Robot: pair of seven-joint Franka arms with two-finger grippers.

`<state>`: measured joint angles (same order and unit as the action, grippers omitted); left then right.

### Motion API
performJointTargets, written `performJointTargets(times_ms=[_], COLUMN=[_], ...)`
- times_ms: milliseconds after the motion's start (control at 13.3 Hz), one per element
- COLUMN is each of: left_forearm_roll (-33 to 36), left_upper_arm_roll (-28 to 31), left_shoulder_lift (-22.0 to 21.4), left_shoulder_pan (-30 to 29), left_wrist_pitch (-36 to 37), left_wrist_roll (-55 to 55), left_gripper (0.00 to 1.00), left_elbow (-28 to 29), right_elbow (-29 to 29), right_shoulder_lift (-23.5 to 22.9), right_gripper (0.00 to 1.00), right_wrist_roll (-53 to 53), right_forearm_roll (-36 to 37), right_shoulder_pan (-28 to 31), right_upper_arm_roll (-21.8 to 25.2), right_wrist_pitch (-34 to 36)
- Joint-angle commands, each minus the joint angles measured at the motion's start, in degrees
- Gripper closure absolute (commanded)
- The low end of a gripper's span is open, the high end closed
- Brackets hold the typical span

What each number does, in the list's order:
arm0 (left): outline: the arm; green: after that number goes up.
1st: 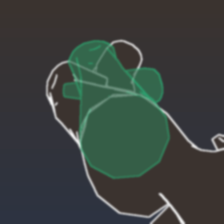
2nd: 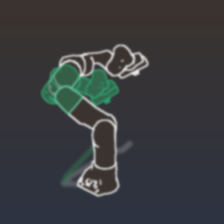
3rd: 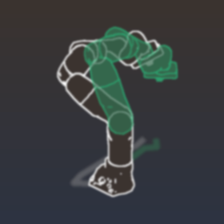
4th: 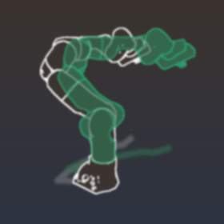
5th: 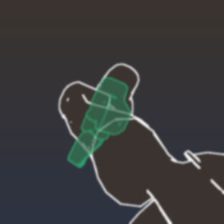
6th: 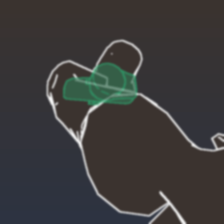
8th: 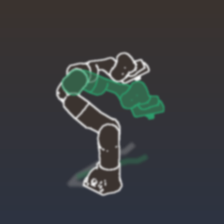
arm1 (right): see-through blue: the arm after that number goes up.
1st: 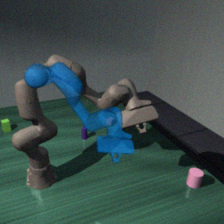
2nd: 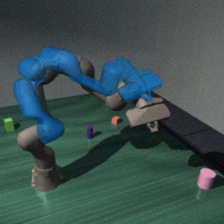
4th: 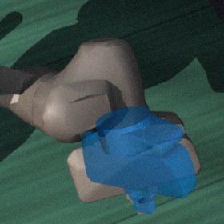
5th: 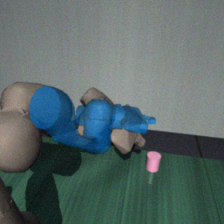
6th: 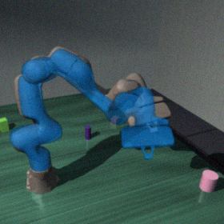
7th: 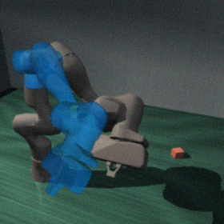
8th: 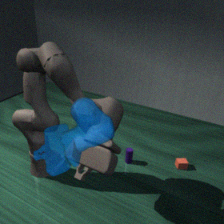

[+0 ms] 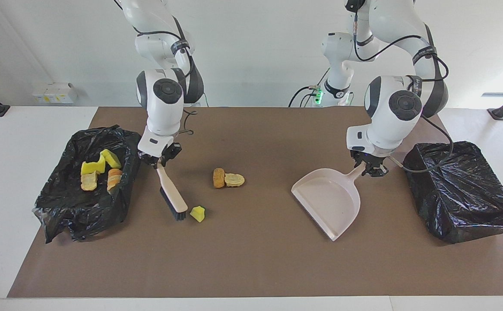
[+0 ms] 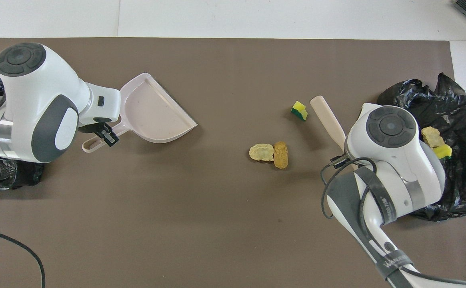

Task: Sweep and dump trash in bin
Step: 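Pull the dustpan toward the left arm while the right gripper sweeps debris, then sweep the crusts and sponge toward the dustpan with the right gripper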

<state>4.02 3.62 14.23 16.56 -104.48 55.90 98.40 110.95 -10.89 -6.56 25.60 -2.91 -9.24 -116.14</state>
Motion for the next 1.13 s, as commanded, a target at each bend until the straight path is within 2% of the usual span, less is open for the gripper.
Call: performJointTargets(times_ms=[0,150,451,676,902,1052], left_forearm_roll=[1.78,2.3,2.13,2.13,2.13,2.13], left_upper_arm_roll=[-0.37,-0.45,-0.54,-0.54,-0.63,-0.63], left_shoulder_lift=[-2.44,-3.94,-8.07,-8.08,-8.34,-8.43], left_shoulder_pan=[1.8,3.65,6.72,6.82,7.87,8.58], left_wrist_pitch=[-0.63,-3.61,-14.95,-15.32,-14.71,-14.62], left_wrist_roll=[11.74,12.21,9.94,4.65,3.17,2.28], left_gripper=[1.0,1.0,1.0,1.0,1.0,1.0], left_elbow=[3.98,8.45,20.5,20.61,20.87,21.13], right_elbow=[-4.0,-1.98,3.56,4.01,6.02,7.34], right_shoulder_lift=[-4.31,-3.44,0.25,1.57,2.54,3.16], right_gripper=[1.0,1.0,1.0,1.0,1.0,1.0], right_wrist_roll=[-1.18,-0.82,1.8,2.87,3.56,7.42], right_forearm_roll=[2.26,-0.18,-10.03,-17.93,-21.72,-28.04], right_shoulder_pan=[0.1,0.01,-1.74,-2.54,-2.54,-2.54], right_upper_arm_roll=[-0.69,-0.78,-0.87,-0.87,-0.87,-0.78], right_wrist_pitch=[0.64,1.26,3.88,9.34,9.88,9.88])
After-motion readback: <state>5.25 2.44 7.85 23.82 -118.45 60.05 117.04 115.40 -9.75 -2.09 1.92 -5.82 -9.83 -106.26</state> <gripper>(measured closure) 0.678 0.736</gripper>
